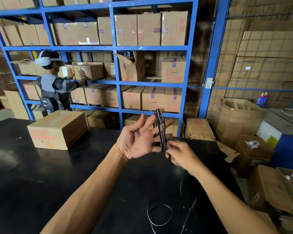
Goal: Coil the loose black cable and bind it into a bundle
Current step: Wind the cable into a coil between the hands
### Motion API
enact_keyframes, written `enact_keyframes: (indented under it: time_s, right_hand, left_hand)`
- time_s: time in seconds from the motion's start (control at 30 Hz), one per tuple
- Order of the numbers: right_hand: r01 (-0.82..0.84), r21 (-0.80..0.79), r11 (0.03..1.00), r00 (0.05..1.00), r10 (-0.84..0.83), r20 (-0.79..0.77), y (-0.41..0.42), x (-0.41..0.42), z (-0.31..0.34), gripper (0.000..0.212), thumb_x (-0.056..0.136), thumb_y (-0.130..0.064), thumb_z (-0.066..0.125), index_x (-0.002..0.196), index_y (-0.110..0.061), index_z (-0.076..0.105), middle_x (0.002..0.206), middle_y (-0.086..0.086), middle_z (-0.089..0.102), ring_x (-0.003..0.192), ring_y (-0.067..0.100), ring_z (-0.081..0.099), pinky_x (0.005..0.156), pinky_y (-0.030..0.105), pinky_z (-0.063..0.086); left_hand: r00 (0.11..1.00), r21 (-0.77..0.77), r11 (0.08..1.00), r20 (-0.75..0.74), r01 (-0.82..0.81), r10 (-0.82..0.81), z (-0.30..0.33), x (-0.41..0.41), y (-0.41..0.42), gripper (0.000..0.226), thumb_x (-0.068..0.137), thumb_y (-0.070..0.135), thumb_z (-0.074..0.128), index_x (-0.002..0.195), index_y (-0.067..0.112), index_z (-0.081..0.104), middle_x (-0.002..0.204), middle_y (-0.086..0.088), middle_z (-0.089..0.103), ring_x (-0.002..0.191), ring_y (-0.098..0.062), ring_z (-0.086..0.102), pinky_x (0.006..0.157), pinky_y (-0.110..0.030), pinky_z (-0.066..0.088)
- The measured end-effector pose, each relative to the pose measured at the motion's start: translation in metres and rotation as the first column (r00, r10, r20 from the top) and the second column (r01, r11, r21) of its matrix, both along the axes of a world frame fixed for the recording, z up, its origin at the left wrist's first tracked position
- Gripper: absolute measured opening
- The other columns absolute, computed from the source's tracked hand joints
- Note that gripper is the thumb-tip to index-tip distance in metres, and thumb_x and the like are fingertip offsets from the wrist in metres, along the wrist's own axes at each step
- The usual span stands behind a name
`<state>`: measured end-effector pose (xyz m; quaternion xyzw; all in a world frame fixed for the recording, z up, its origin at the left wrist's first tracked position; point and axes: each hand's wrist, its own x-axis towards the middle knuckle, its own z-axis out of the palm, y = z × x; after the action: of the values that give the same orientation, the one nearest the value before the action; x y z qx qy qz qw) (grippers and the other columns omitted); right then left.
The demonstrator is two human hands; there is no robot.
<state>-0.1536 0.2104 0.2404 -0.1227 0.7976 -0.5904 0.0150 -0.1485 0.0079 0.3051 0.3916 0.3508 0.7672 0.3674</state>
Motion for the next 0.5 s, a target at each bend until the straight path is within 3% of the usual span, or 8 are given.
enact_keyframes:
  time_s: [0.1,0.23,0.33,0.5]
  right_hand:
    - [-0.076,-0.017,0.997,0.997,0.075,-0.023,-0.005,0.032,-0.014,0.028,0.097,-0.046,0.062,0.091,-0.024,0.078,0.064,-0.003,0.060,0.044,0.009,0.045,0.040,0.020,0.033]
    - [-0.068,0.056,0.996,0.996,0.071,-0.052,0.004,0.059,-0.012,0.026,0.098,-0.044,0.060,0.091,-0.027,0.079,0.060,-0.004,0.062,0.043,0.009,0.048,0.041,0.022,0.036]
    - [-0.073,0.074,0.995,0.997,0.075,-0.028,0.015,0.070,0.016,0.026,0.093,-0.046,0.066,0.086,-0.024,0.078,0.058,-0.002,0.061,0.041,0.009,0.047,0.039,0.021,0.036]
    - [-0.006,0.180,0.984,0.999,0.014,-0.044,0.028,0.072,0.085,0.024,0.084,-0.045,0.076,0.078,-0.023,0.079,0.055,-0.002,0.065,0.038,0.006,0.046,0.038,0.017,0.036]
  left_hand:
    - [0.979,-0.002,0.982,0.074,-0.189,0.189,-0.001,-0.014,-0.013,0.055,0.103,0.051,0.024,0.156,0.038,0.023,0.164,-0.016,0.019,0.149,-0.045,-0.008,0.114,-0.065,-0.008]
    - [0.903,-0.064,0.916,0.154,-0.395,0.400,-0.019,-0.030,-0.033,0.055,0.102,0.054,0.024,0.154,0.036,0.033,0.163,-0.015,0.028,0.146,-0.044,0.010,0.112,-0.063,0.005]
    - [0.852,-0.189,0.870,0.192,-0.455,0.487,-0.035,-0.033,-0.043,0.055,0.098,0.055,0.036,0.148,0.033,0.046,0.157,-0.009,0.042,0.141,-0.040,0.029,0.106,-0.057,0.027]
    - [0.790,-0.375,0.798,0.222,-0.473,0.572,-0.052,-0.024,-0.040,0.046,0.096,0.055,0.044,0.133,0.032,0.058,0.150,-0.006,0.040,0.125,-0.027,0.041,0.100,-0.045,0.033]
